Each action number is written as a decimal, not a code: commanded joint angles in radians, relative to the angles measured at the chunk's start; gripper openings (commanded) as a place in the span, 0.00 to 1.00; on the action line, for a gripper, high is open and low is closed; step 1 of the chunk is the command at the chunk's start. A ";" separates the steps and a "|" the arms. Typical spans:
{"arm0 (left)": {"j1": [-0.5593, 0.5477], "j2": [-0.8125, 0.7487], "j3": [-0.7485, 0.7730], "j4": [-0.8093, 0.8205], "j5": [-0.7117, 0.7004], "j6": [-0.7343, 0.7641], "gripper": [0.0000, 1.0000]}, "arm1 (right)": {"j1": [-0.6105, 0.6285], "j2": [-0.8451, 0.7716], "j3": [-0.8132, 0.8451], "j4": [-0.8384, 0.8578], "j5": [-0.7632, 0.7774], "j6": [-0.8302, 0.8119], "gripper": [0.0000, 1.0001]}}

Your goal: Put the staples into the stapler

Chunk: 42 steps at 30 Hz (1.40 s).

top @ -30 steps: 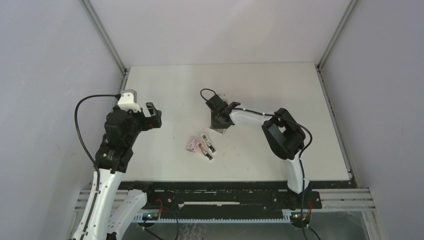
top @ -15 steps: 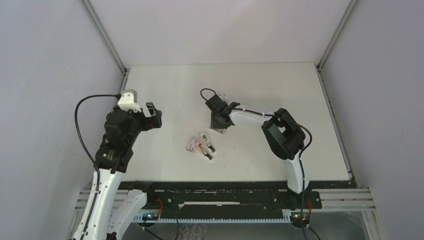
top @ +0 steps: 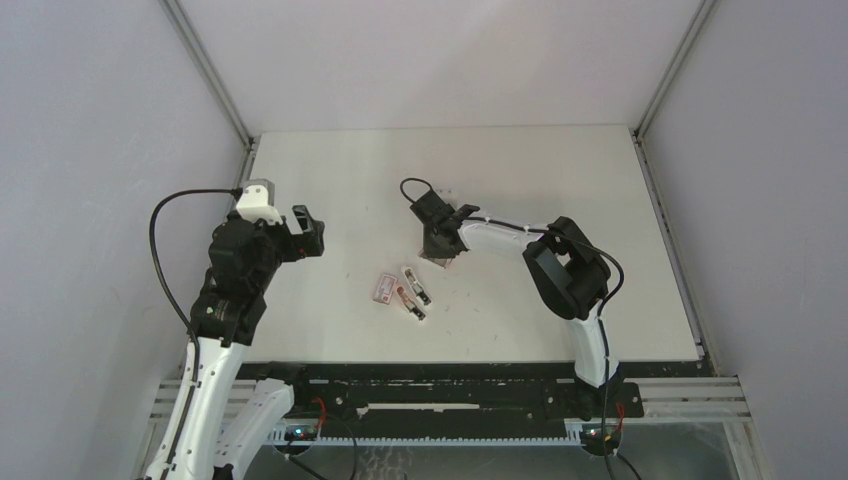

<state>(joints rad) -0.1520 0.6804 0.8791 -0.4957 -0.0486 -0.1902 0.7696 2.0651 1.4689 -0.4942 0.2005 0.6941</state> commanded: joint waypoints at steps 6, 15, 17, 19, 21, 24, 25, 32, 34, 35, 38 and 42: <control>0.007 -0.009 -0.027 0.040 0.009 0.005 1.00 | 0.013 -0.004 0.053 -0.021 0.025 -0.034 0.21; 0.008 -0.009 -0.028 0.040 0.010 0.004 1.00 | 0.009 -0.045 0.047 -0.037 0.044 -0.135 0.14; 0.006 -0.009 -0.028 0.040 0.010 0.005 1.00 | 0.005 -0.057 0.040 -0.037 0.048 -0.165 0.14; 0.007 -0.010 -0.028 0.040 0.009 0.005 1.00 | 0.001 -0.070 0.034 -0.033 0.046 -0.199 0.14; 0.007 -0.008 -0.028 0.041 0.009 0.005 1.00 | -0.004 -0.082 0.033 -0.032 0.044 -0.214 0.15; 0.007 -0.007 -0.028 0.040 0.009 0.004 1.00 | -0.009 -0.095 0.033 -0.027 0.033 -0.224 0.17; 0.006 -0.007 -0.029 0.041 0.009 0.005 1.00 | -0.009 -0.098 0.033 -0.024 0.029 -0.225 0.19; 0.008 -0.006 -0.028 0.040 0.009 0.005 1.00 | -0.009 -0.077 0.038 -0.008 -0.002 -0.221 0.28; 0.007 -0.005 -0.028 0.040 0.011 0.005 1.00 | -0.006 -0.065 0.045 -0.011 -0.005 -0.217 0.29; 0.007 -0.004 -0.029 0.041 0.010 0.005 1.00 | -0.004 -0.058 0.050 -0.013 -0.003 -0.216 0.29; 0.007 -0.004 -0.028 0.040 0.010 0.005 1.00 | 0.000 -0.036 0.071 -0.027 0.010 -0.214 0.28; 0.008 -0.004 -0.028 0.040 0.011 0.004 1.00 | 0.000 0.003 0.111 -0.062 0.036 -0.212 0.27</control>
<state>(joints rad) -0.1516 0.6804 0.8787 -0.4957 -0.0486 -0.1902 0.7639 2.0384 1.5131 -0.5419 0.2043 0.4889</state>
